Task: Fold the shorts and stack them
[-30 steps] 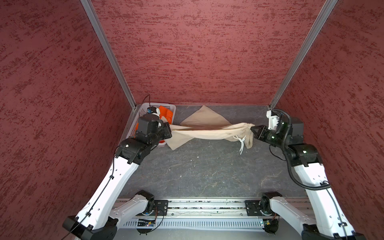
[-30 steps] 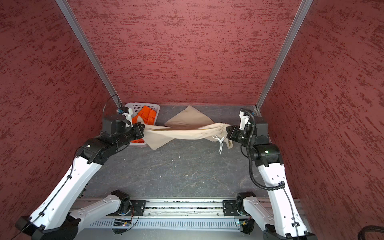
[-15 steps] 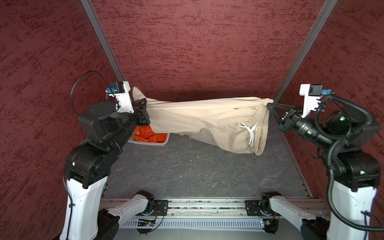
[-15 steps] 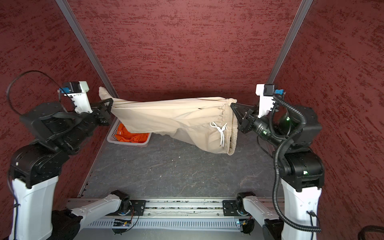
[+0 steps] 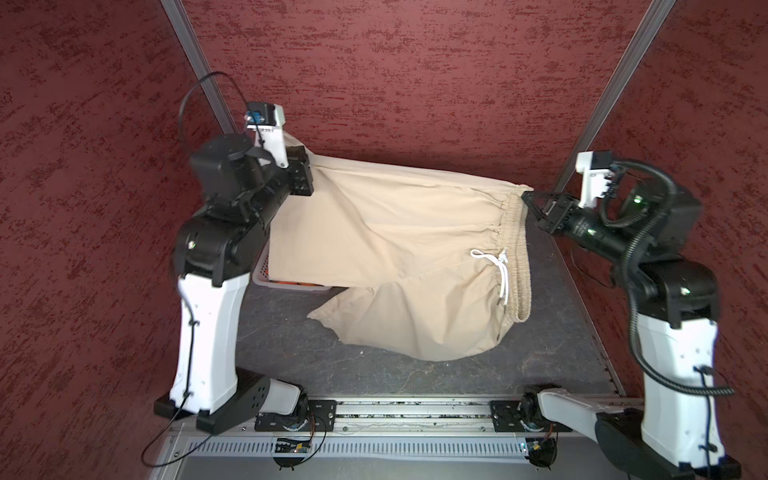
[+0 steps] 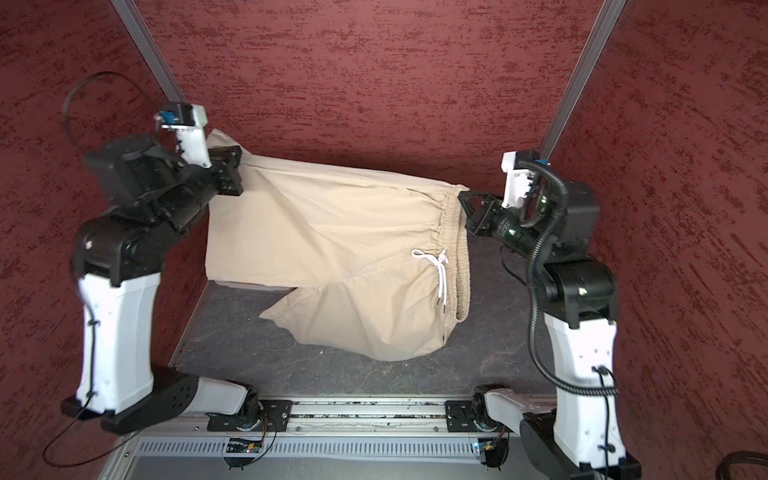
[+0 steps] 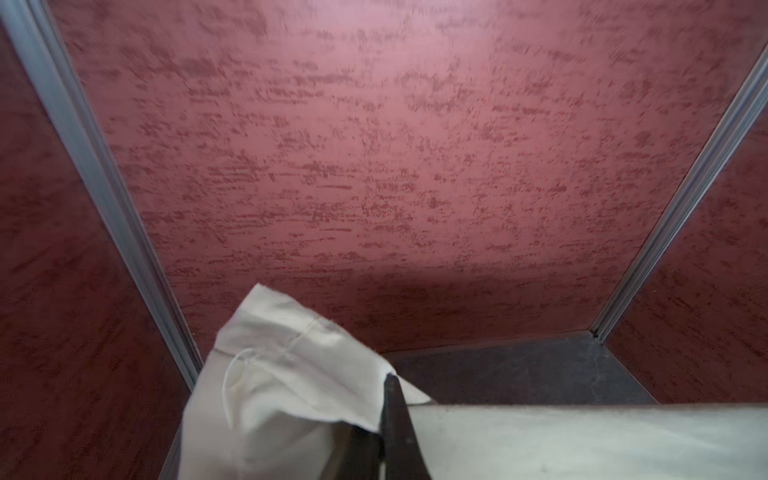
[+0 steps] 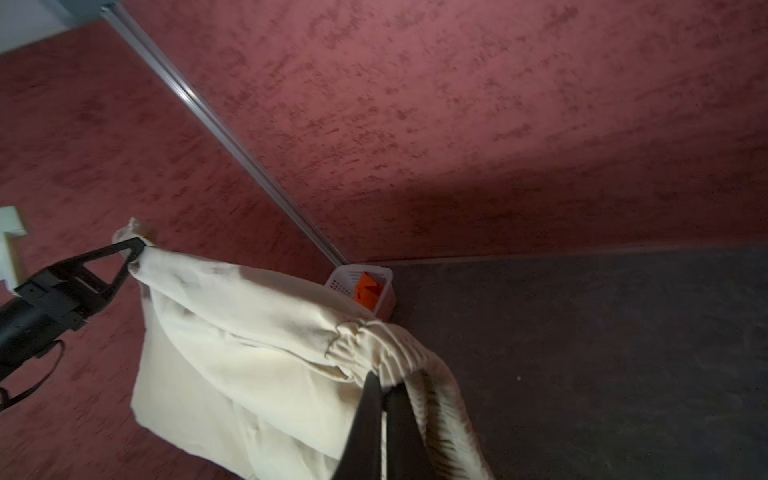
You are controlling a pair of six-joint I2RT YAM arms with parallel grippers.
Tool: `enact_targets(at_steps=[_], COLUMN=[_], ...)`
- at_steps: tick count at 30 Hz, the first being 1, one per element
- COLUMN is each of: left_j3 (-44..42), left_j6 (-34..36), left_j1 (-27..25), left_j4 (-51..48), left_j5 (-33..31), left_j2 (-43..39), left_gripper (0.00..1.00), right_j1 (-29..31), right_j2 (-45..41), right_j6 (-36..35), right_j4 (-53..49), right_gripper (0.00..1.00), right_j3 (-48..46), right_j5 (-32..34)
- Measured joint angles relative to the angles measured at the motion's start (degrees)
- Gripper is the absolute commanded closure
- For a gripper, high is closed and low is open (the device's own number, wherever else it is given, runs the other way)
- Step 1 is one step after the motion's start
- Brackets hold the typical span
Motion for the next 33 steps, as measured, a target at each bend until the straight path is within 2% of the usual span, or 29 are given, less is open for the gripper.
enact_targets(at_steps=[6,9,12,14,15,16,17,19,23,25,27,30,33], left_j3=[6.14,12.33,15.91,16.46,16.57,16.57,16.57,16.65,16.65,14.64,8.92,-5.81,-20.7], left_j6=[-3.32,-4.22,-4.83,-5.29,-5.64,-6.16,-6.71,-7.58,-8.81,-9.7,-10.47,-12.17,-14.43], left_j1=[0.72,-0.96,-3.19,-4.81,-5.6,-6.16,-6.86,-7.85,-7.91,-7.52,-7.3,-7.3,-9.09], left_j4=[2.82,2.4,2.08,2.12,2.25,2.32,2.32,2.25,1.7,1.92,2.43,5.22,9.2], left_j5=[8.22,9.94,10.29,10.36,10.36,10.32,10.32,10.32,10.27,10.25,10.86,12.55,14.88], left_j2=[25.49,38.51,47.63,51.65,53.31,54.62,55.74,56.92,56.06,53.59,48.57,36.81,25.57], left_gripper=[1.0,1.0,0.97,0.86,0.74,0.61,0.44,0.41,0.39,0.4,0.41,0.46,0.57], right_j1=[-5.7,-8.13,-9.46,-10.05,-10.34,-10.6,-10.84,-11.13,-11.28,-11.28,-11.28,-11.13,-9.92], right_j2=[9.6,14.58,19.37,22.21,23.54,24.63,25.68,26.84,26.36,24.72,21.73,14.62,7.17], right_j6=[1.49,2.08,2.67,2.91,3.02,3.15,3.26,3.08,1.27,0.24,-0.7,-0.98,-0.46], right_j4=[8.26,12.79,17.07,19.3,20.09,20.61,21.0,21.57,20.96,20.11,19.23,18.78,19.32], right_gripper=[1.0,1.0,1.0,1.0,0.97,0.84,0.71,0.57,0.48,0.48,0.5,0.56,0.63], right_j3=[-16.81,-23.12,-28.41,-31.21,-32.22,-32.76,-33.0,-32.76,-29.86,-28.02,-27.54,-29.92,-36.89], right_j5=[3.08,4.07,5.07,6.01,6.51,6.86,7.32,7.96,10.14,11.67,12.59,11.21,8.11])
